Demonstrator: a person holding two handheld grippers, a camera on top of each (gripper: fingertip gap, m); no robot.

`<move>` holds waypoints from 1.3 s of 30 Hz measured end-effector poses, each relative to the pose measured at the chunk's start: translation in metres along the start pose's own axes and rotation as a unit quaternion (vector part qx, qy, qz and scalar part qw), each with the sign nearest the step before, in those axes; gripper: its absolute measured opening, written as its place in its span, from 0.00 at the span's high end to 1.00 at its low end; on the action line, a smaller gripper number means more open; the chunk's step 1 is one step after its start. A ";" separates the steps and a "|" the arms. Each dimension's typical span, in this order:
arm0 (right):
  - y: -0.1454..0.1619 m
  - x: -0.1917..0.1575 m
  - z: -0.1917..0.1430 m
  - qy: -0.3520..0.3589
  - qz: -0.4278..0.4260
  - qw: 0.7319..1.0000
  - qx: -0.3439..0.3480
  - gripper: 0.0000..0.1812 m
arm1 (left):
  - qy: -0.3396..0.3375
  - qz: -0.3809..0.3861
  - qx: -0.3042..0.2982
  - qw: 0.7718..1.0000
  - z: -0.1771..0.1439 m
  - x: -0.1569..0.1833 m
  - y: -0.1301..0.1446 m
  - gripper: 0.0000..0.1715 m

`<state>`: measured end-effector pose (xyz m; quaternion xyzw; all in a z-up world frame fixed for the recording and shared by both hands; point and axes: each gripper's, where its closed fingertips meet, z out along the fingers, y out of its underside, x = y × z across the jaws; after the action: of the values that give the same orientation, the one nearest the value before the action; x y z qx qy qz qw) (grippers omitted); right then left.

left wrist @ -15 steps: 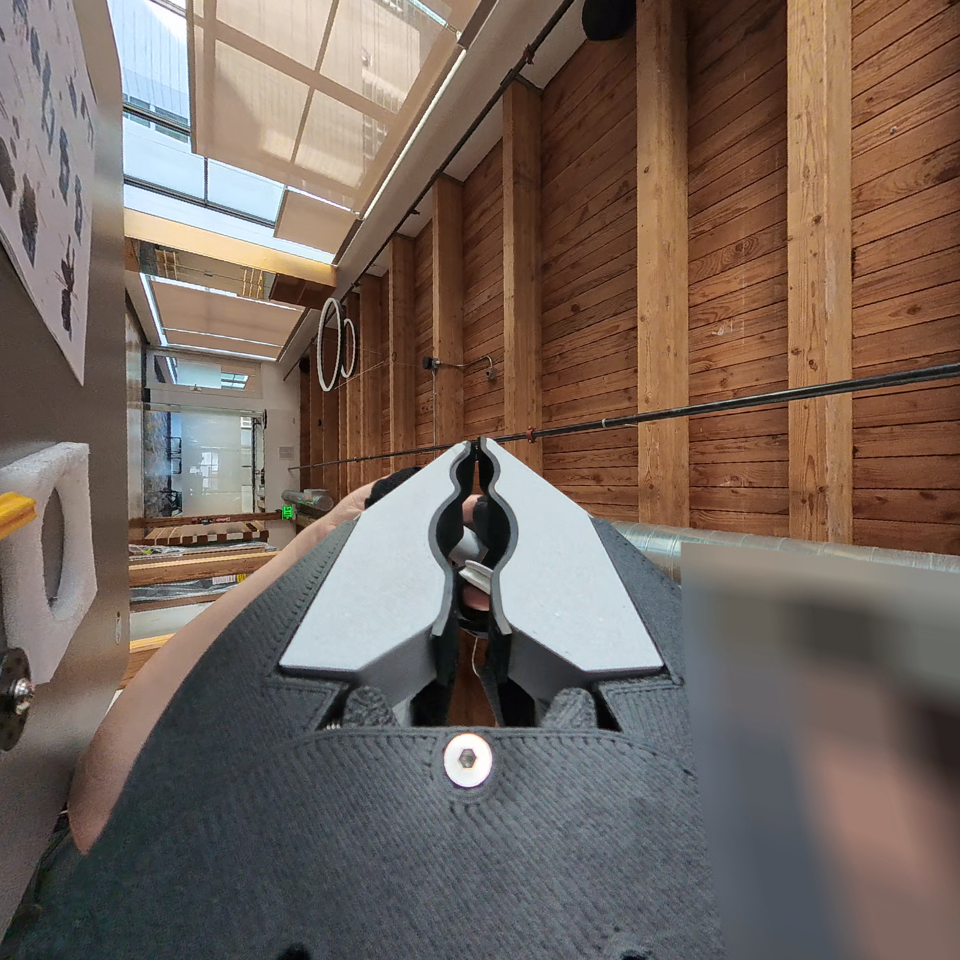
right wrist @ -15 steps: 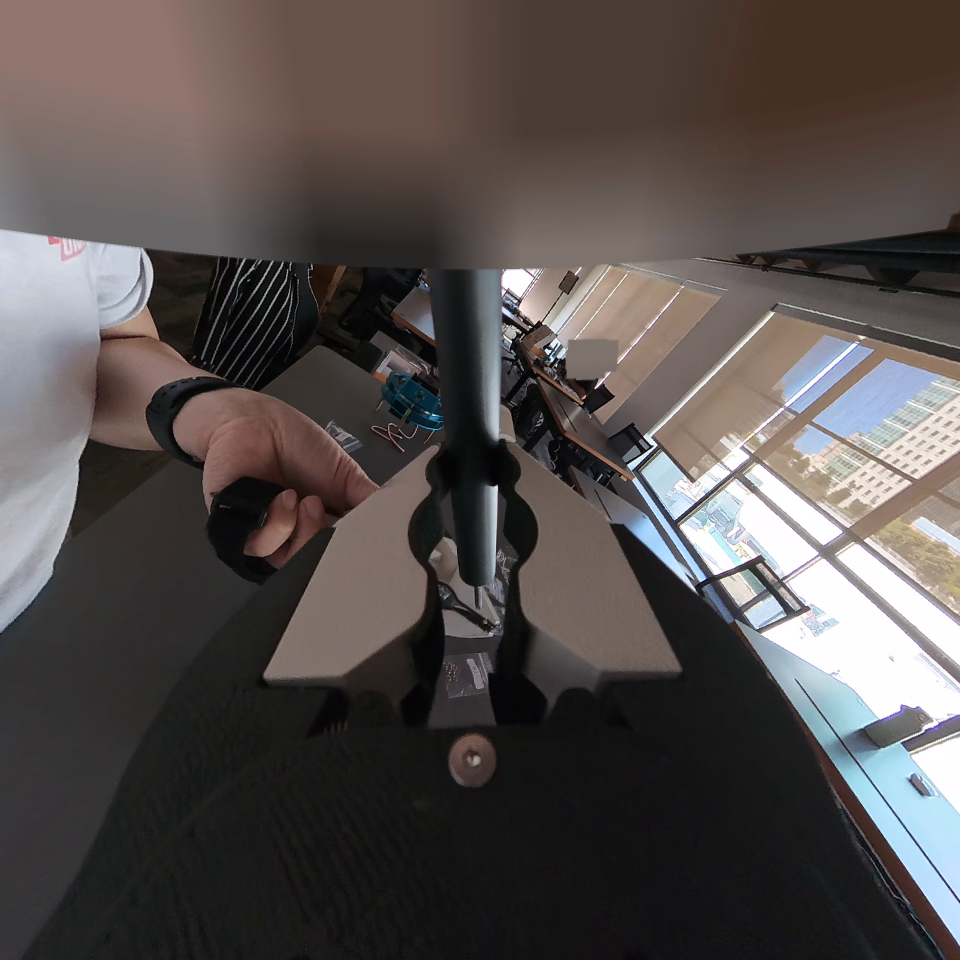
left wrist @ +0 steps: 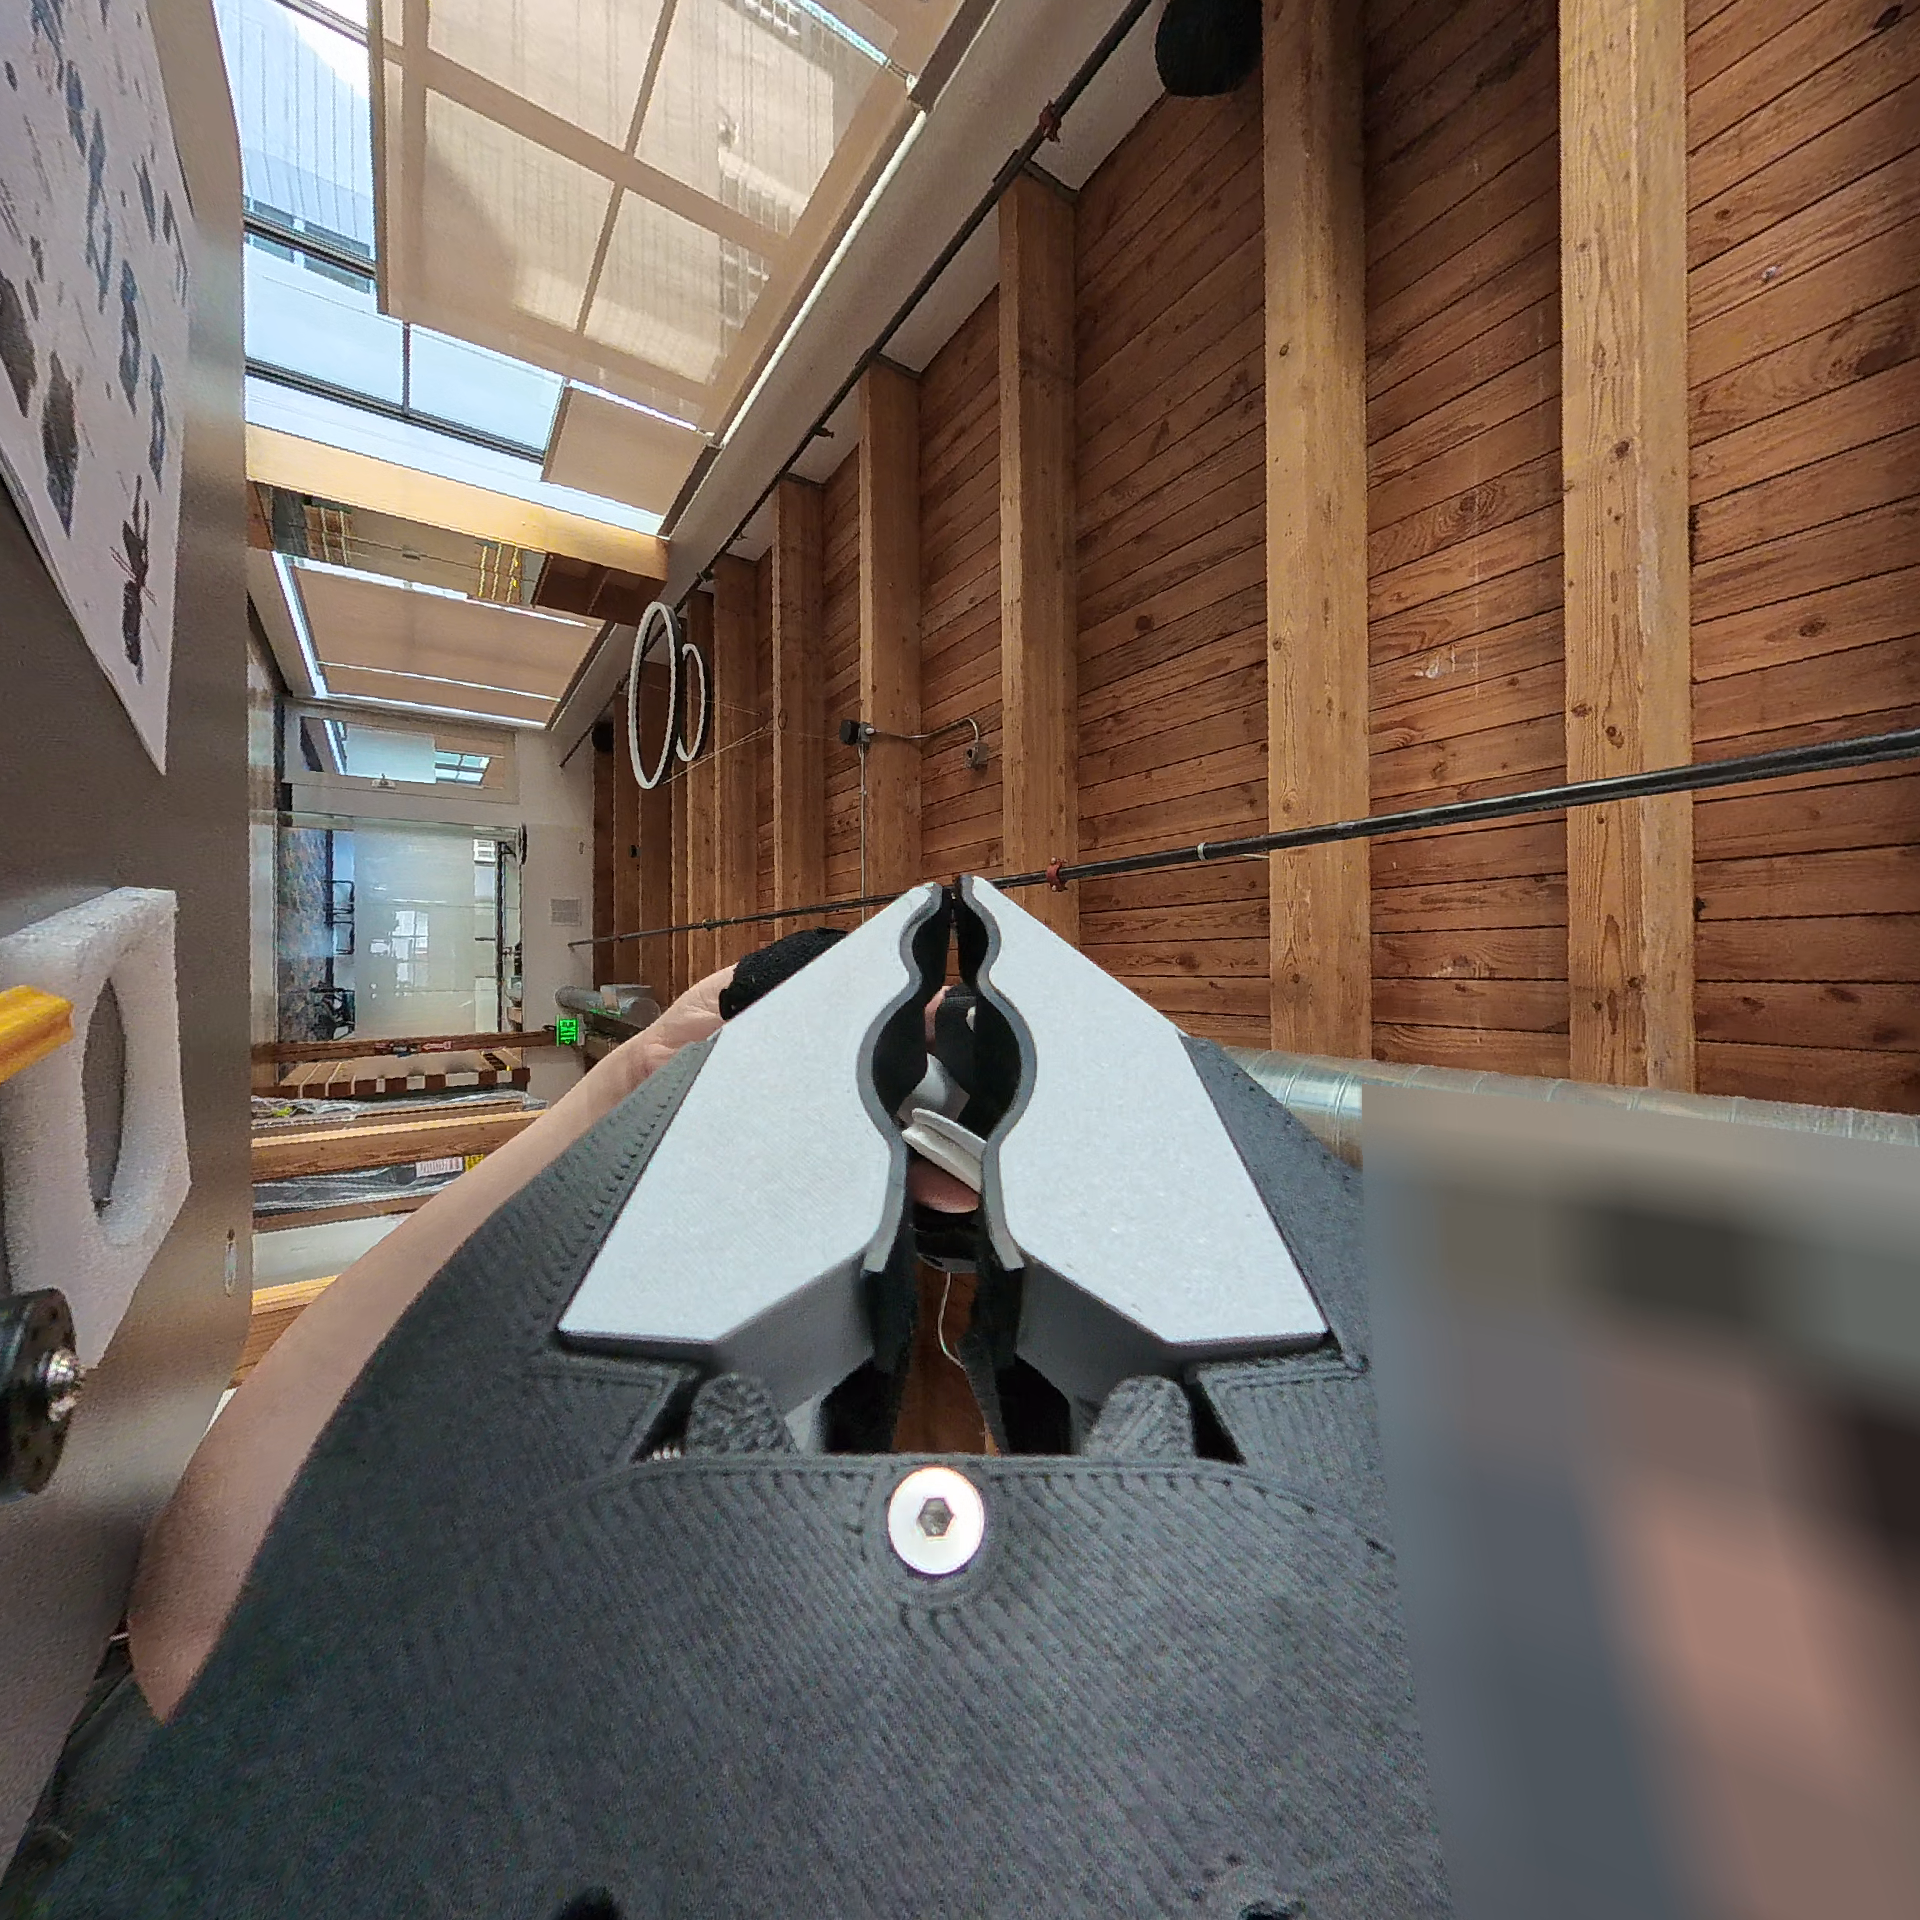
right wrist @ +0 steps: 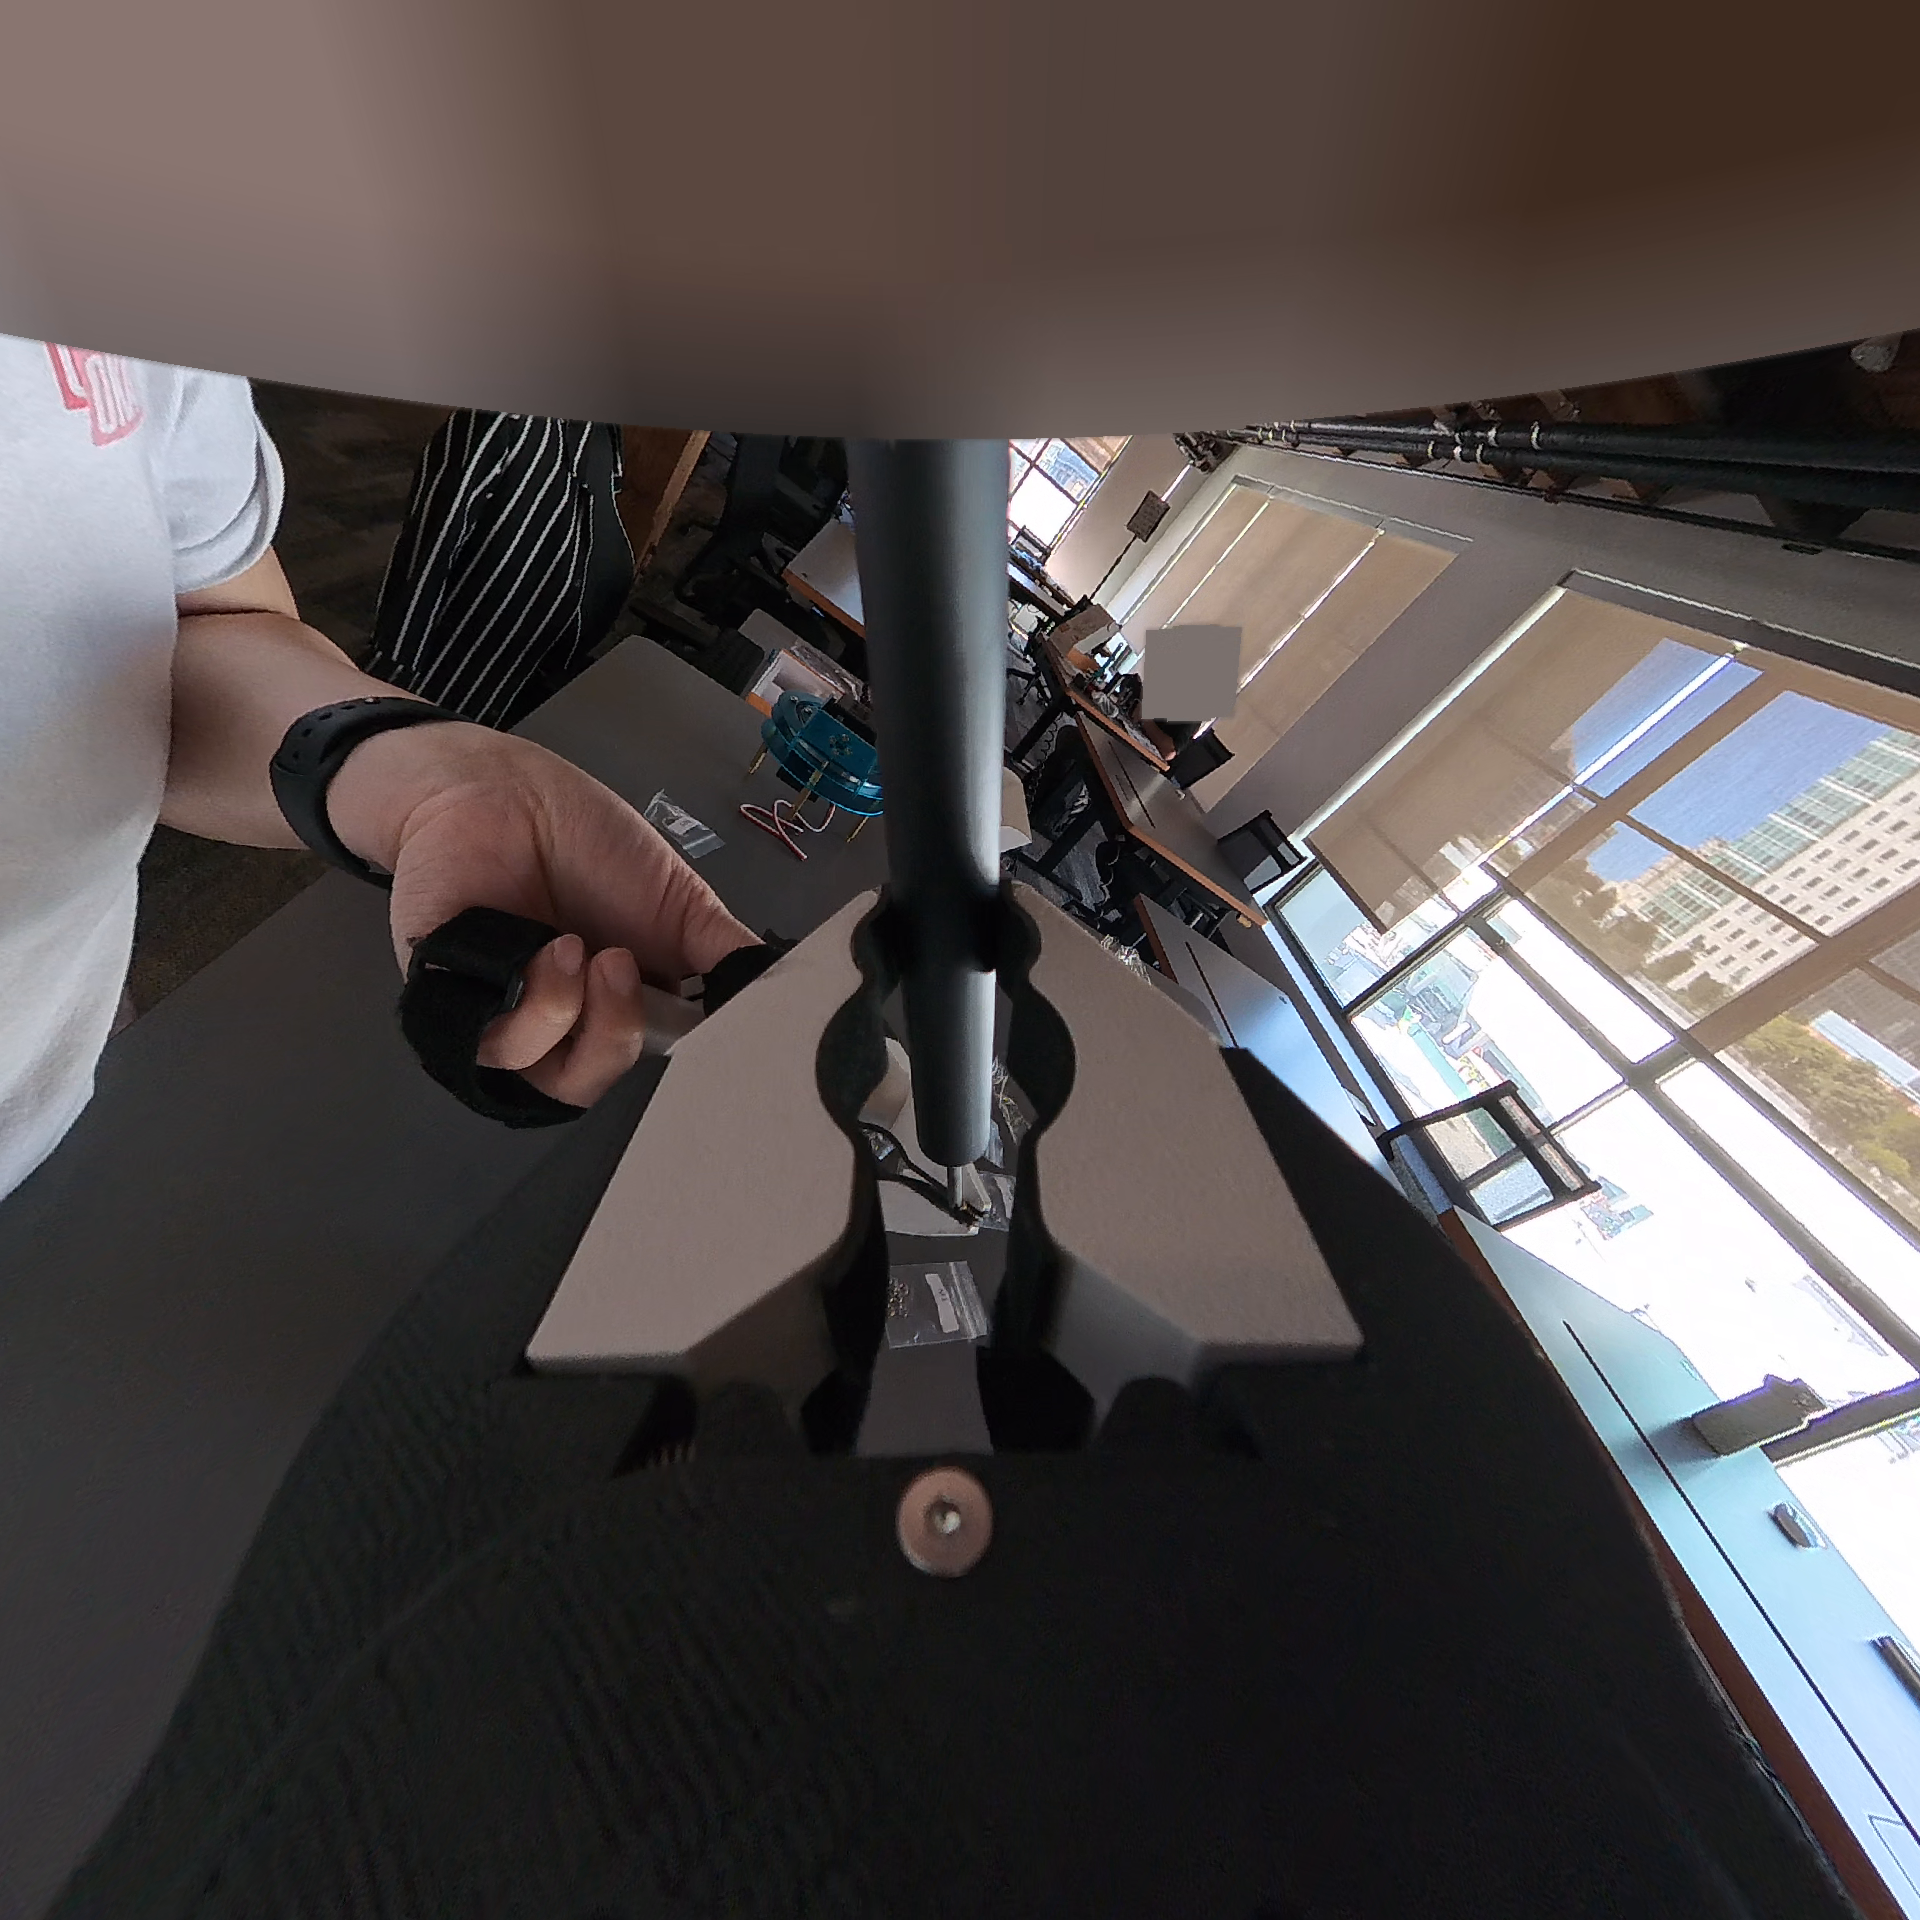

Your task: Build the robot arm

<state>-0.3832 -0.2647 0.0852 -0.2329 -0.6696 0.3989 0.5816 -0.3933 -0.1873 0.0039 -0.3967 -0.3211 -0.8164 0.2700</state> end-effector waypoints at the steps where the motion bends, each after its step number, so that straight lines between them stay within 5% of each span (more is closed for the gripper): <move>1: 0.000 0.000 0.000 0.000 -0.001 1.000 0.000 0.91 | 0.001 0.000 0.001 1.000 0.000 0.000 0.000 1.00; 39: 0.007 -0.014 0.007 -0.012 -0.064 0.997 -0.043 0.91 | 0.013 -0.007 0.011 1.000 0.000 -0.001 0.000 1.00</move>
<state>-0.3875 -0.2736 0.0712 -0.2095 -0.7066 0.3349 0.5871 -0.3927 -0.1865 0.0029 -0.3807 -0.3288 -0.8201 0.2727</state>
